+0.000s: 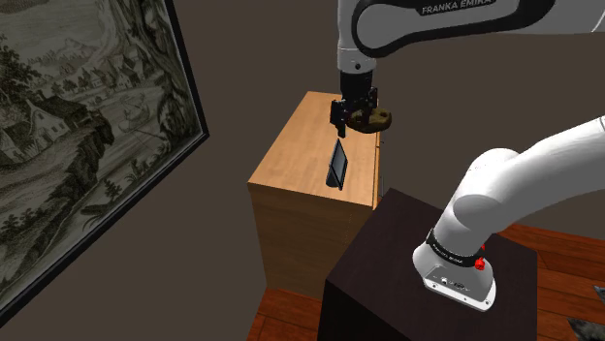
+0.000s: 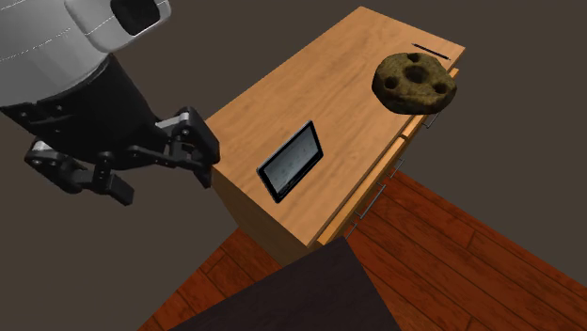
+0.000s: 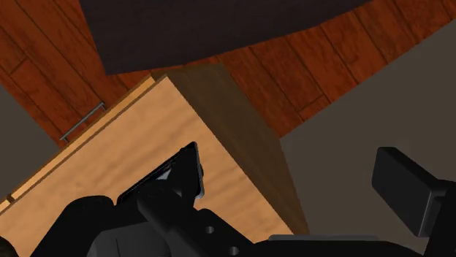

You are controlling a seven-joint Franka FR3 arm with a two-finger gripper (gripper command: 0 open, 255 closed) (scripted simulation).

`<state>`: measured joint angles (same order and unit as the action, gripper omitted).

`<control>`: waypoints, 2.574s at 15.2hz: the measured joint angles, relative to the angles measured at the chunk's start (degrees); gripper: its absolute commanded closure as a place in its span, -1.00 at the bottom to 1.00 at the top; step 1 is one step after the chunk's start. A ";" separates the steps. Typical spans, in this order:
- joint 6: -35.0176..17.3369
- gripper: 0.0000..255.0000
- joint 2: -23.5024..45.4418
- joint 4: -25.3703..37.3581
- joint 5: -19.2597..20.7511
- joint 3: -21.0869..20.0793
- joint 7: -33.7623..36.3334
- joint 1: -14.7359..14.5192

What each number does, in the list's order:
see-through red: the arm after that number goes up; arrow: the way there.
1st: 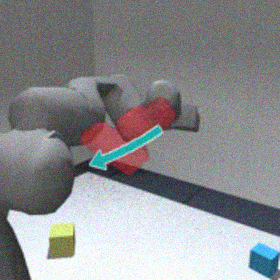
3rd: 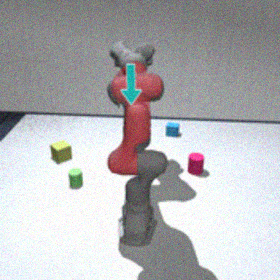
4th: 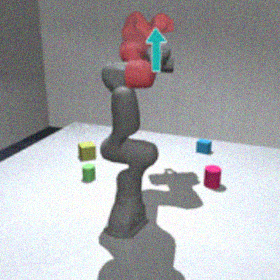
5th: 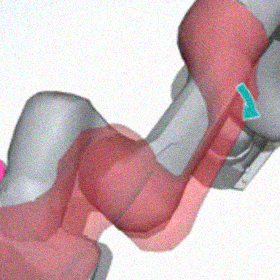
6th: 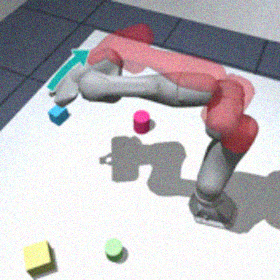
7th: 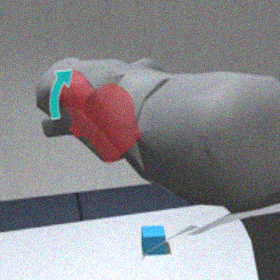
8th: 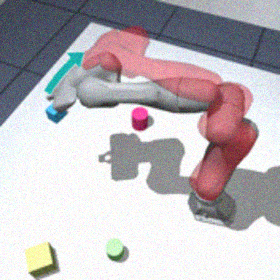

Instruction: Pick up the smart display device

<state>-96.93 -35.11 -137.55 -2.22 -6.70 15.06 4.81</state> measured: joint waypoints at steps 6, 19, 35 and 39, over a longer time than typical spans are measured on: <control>-9.49 -1.00 12.34 0.42 2.91 -2.83 10.34 3.93; -19.81 -1.00 39.69 10.53 13.87 -2.19 33.46 10.45; -26.15 1.00 59.30 19.51 19.81 2.86 46.52 11.83; -26.36 1.00 59.47 19.49 19.87 2.88 46.60 11.82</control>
<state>-123.30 24.37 -118.06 17.65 -3.81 61.66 16.63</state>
